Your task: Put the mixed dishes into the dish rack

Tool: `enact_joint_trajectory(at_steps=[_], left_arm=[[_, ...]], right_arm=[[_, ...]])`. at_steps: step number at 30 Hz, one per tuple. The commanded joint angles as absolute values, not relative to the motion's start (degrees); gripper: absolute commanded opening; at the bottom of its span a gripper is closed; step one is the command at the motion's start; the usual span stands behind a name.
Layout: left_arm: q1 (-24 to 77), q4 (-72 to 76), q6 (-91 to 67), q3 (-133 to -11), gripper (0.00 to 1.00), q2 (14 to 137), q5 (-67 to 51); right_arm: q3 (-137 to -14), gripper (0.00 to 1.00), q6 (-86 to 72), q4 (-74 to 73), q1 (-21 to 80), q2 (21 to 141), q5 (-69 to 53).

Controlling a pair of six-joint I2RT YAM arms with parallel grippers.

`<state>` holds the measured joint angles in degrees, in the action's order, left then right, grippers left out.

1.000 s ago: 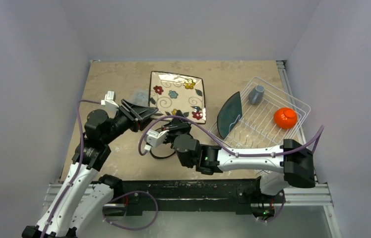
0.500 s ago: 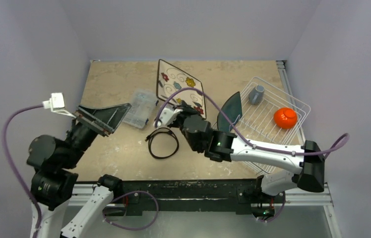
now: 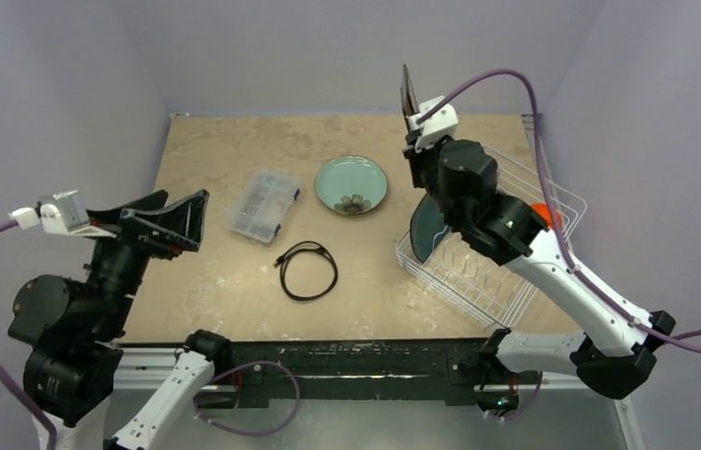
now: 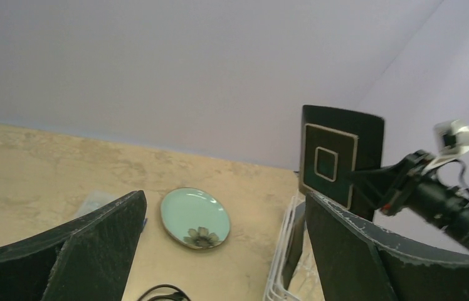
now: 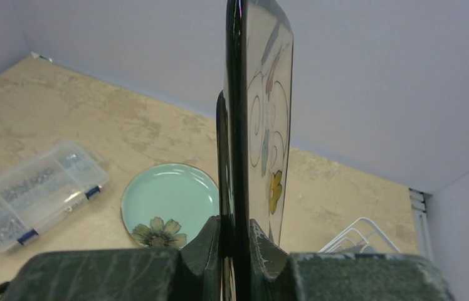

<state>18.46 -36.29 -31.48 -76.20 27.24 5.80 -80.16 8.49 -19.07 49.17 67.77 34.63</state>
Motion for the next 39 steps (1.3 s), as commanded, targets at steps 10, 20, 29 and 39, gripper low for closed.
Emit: enact_joint_trajectory(at_steps=[10, 20, 29, 39], left_arm=[[19.5, -31.1, -17.9, -67.7, 0.97, 35.6, 7.1], [19.9, -25.7, -14.0, -58.7, 0.97, 34.4, 9.5], [19.8, -25.6, -16.0, -56.5, 0.97, 33.6, 6.2], [20.5, -24.7, -15.7, -54.7, 0.97, 30.9, 7.9]], right_arm=[[-98.7, 0.00, -11.0, -39.1, 37.3, 61.4, 38.7], [-102.2, 0.00, -31.1, -60.9, 36.2, 60.7, 48.5], [-104.3, 0.00, -29.9, -63.4, 14.9, 68.2, 19.7], [-97.0, 0.00, -32.8, -59.4, 0.2, 70.5, -7.4]])
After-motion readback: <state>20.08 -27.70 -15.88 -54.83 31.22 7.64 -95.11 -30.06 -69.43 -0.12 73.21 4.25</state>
